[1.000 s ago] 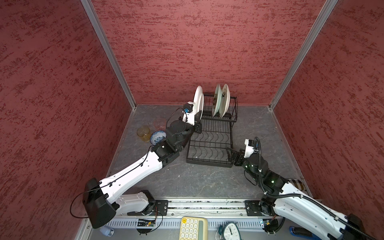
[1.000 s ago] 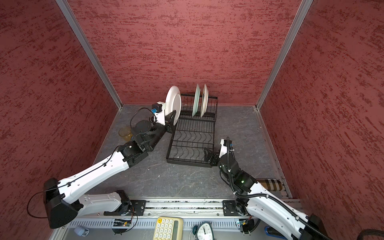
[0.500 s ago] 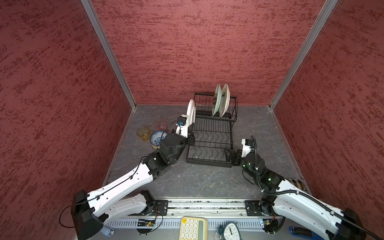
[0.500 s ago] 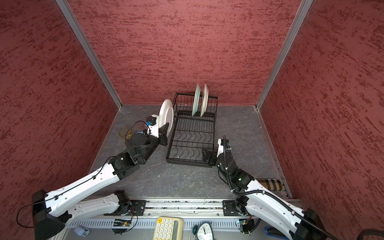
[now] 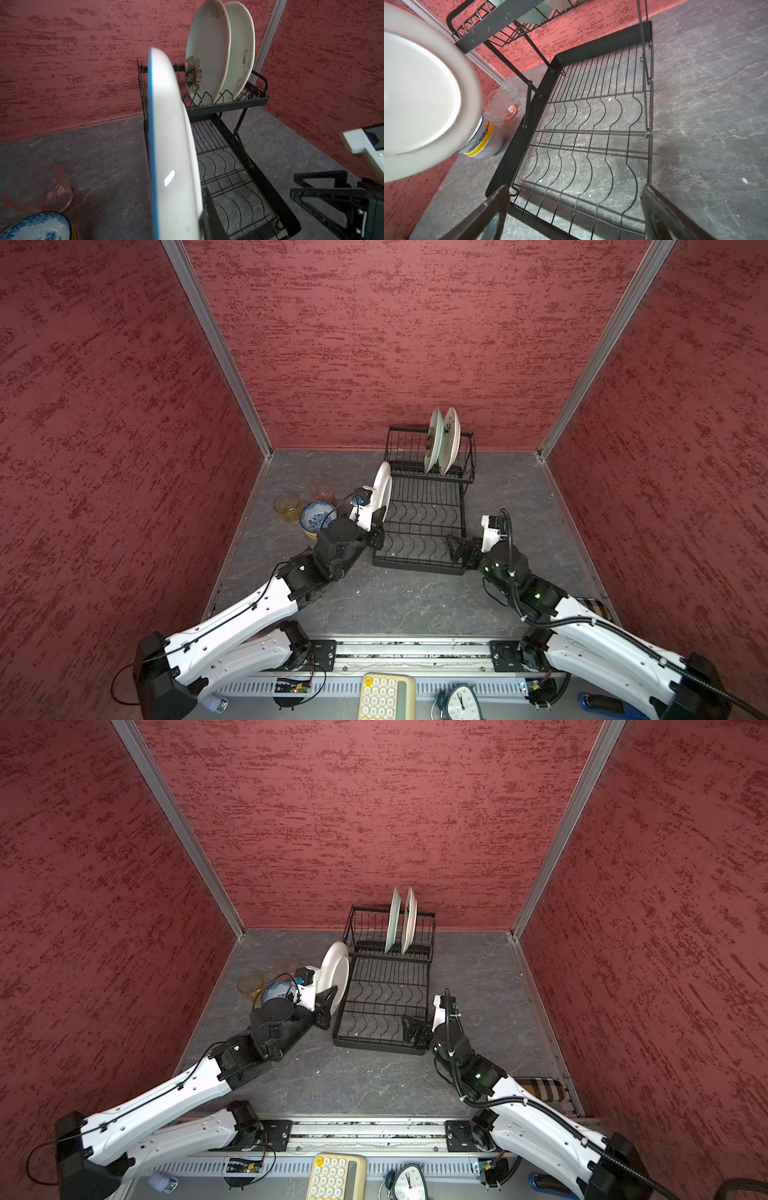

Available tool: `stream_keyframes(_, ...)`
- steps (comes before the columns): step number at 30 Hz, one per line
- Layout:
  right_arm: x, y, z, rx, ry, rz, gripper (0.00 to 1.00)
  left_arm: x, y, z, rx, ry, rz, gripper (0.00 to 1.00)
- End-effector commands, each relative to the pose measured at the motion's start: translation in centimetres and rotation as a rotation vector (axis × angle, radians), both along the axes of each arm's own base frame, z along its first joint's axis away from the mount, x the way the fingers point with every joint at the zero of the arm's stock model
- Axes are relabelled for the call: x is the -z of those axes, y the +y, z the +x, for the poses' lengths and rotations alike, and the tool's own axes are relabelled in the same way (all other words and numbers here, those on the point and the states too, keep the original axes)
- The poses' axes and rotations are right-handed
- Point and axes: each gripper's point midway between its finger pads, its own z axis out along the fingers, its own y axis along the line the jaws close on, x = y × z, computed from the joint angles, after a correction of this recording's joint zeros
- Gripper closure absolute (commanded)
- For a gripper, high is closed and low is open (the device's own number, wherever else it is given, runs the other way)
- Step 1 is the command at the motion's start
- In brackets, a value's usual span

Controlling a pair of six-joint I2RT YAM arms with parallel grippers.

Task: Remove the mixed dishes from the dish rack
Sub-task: 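Pull the watermelon plate out of the rack toward the robot with left gripper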

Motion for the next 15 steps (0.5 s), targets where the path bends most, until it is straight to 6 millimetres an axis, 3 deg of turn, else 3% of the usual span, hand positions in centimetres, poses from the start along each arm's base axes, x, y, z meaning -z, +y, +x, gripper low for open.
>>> stream_keyframes(1,-2.8,0.4,0.2,0.001,-0.013,0.073,0.01,-3.0,-0.7,-0.9,0.060,-0.061,-0.099,1.00)
stream_keyframes(10,-3.9,-0.1,0.0,0.068,0.138,0.128,0.01,-1.4,-2.2,-1.9,0.120,-0.036,-0.078,1.00)
stream_keyframes(15,-5.6,1.6,-0.4,-0.003,0.176,0.219,0.01,-0.6,-3.3,-2.6,0.140,-0.065,-0.007,1.00)
